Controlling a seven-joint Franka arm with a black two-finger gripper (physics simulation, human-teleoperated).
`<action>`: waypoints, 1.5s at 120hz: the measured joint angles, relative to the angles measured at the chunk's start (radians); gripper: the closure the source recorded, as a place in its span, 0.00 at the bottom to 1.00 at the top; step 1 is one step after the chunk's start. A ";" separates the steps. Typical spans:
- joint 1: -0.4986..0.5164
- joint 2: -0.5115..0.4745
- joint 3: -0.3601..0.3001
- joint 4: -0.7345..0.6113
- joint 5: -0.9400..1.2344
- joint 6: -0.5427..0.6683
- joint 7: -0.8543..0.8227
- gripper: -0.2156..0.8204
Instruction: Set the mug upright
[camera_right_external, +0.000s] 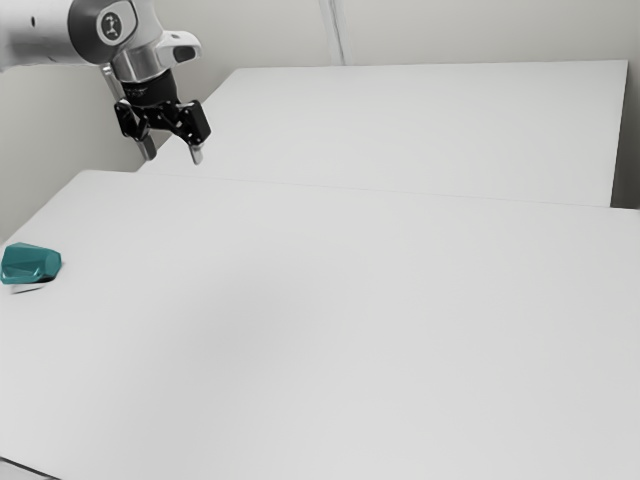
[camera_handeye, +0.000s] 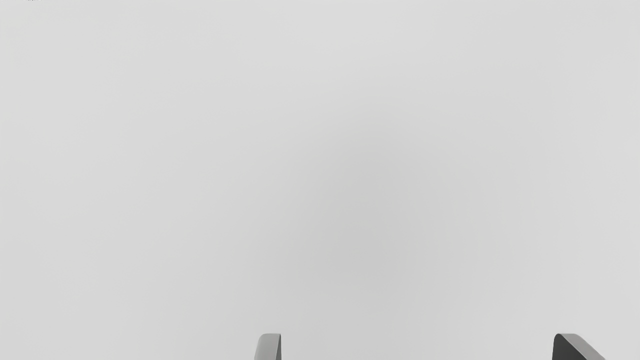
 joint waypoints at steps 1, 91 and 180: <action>0.000 0.000 0.000 0.000 0.000 0.000 0.001 0.22; 0.289 0.019 0.103 0.013 -0.027 -0.029 0.099 0.22; 0.854 0.380 0.065 0.151 -0.402 0.187 0.604 0.22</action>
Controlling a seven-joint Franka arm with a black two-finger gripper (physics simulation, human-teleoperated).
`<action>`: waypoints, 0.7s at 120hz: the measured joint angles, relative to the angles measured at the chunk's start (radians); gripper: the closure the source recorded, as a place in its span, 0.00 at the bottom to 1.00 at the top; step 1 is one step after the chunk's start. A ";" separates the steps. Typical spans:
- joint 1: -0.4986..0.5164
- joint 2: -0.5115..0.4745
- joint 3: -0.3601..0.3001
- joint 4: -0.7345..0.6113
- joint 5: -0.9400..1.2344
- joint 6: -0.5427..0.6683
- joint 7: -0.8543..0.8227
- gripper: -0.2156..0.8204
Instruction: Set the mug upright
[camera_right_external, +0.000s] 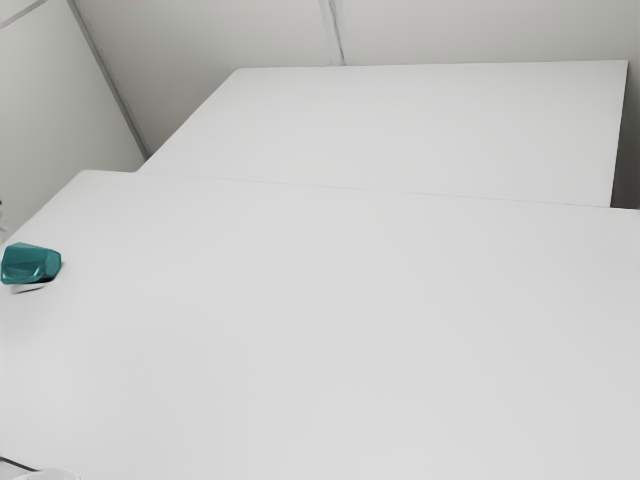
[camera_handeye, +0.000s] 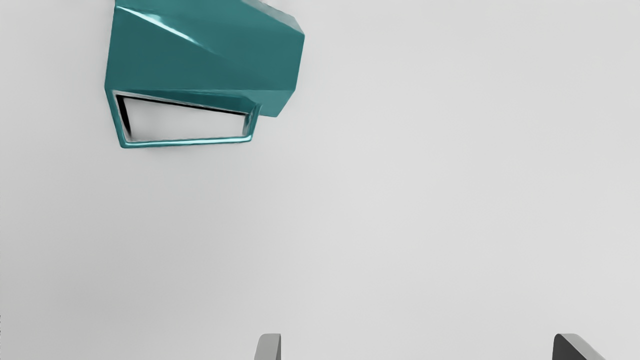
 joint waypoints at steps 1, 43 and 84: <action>0.005 0.008 -0.006 0.007 -0.002 0.002 0.007 0.22; 0.160 0.174 -0.147 0.164 -0.051 0.064 0.247 0.22; 0.193 0.277 -0.166 0.180 -0.094 0.142 0.387 0.22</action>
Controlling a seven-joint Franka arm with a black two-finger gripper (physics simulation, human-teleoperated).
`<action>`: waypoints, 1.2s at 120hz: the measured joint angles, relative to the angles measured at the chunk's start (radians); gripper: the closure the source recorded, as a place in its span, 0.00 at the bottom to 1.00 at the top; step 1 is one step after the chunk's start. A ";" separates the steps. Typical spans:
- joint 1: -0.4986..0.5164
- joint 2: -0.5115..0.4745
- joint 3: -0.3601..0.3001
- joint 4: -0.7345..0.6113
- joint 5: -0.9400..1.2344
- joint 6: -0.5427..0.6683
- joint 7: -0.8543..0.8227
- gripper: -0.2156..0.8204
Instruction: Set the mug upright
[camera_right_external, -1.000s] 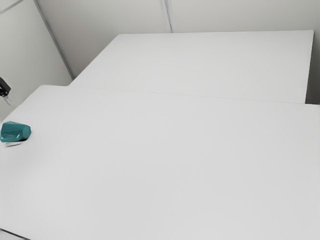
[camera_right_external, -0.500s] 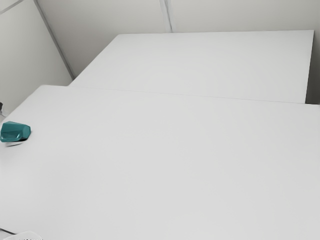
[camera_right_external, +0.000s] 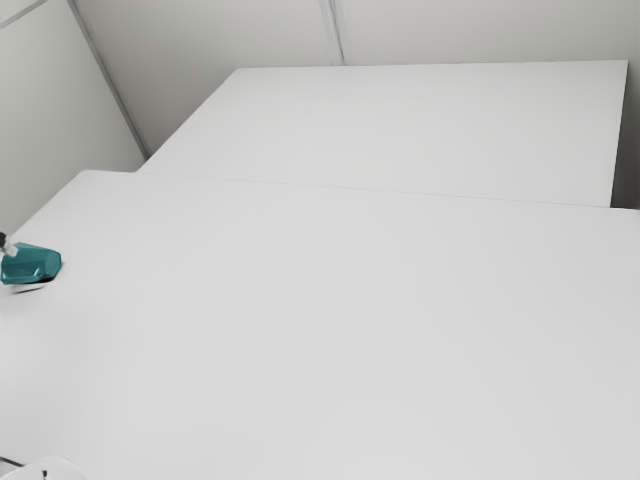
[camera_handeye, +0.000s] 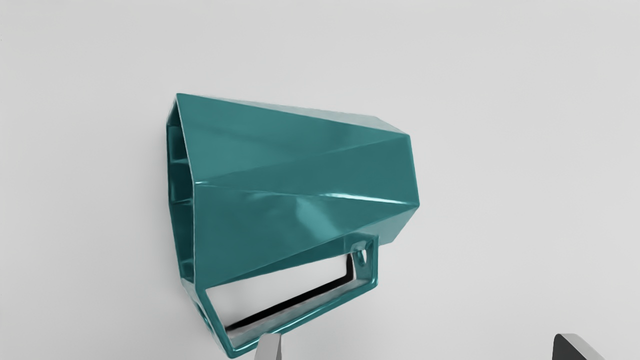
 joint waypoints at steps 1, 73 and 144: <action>0.001 0.004 -0.001 0.003 -0.001 0.002 0.003 0.22; 0.128 0.150 -0.054 0.198 -0.184 0.009 0.132 0.22; 0.249 0.257 -0.055 0.260 -0.531 -0.246 0.193 0.22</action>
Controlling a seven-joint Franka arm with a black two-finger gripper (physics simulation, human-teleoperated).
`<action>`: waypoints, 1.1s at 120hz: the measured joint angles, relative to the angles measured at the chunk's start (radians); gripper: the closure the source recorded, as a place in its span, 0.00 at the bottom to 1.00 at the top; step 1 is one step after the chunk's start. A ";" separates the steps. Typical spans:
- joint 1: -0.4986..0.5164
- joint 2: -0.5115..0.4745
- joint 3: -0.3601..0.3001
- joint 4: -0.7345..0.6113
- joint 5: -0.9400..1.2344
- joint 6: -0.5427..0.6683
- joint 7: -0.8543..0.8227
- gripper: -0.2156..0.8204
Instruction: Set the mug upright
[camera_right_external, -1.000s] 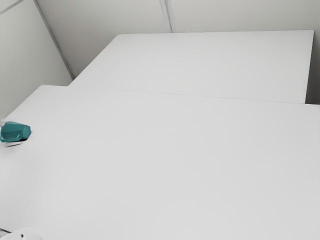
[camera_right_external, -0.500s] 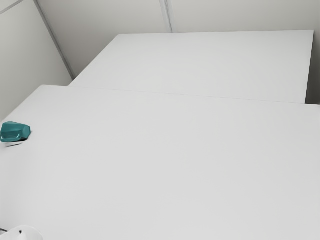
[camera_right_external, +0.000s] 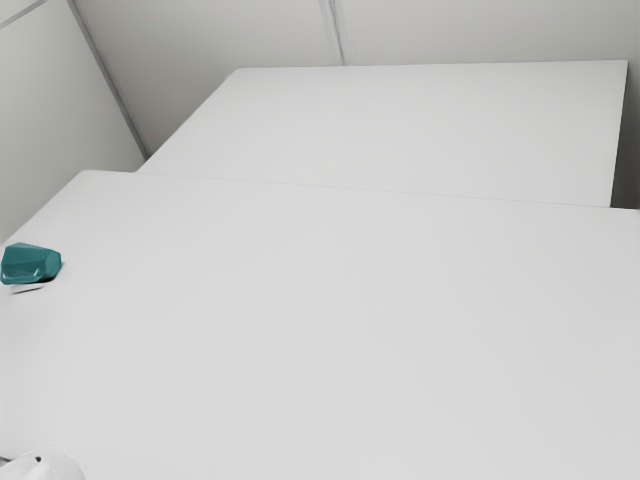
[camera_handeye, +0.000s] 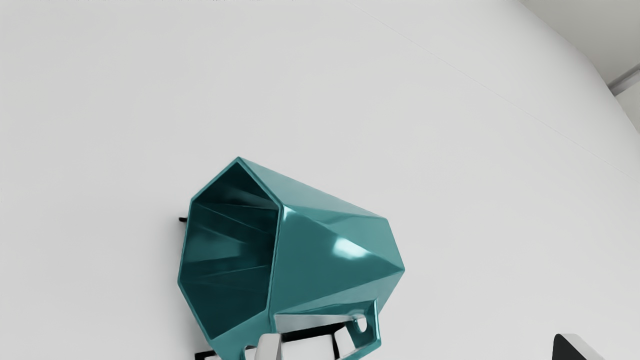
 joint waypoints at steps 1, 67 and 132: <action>0.000 0.002 0.000 0.004 -0.001 -0.002 0.000 0.22; 0.002 0.105 -0.004 0.142 -0.009 0.017 0.028 0.22; 0.000 0.131 -0.083 0.139 -0.009 0.082 0.108 0.22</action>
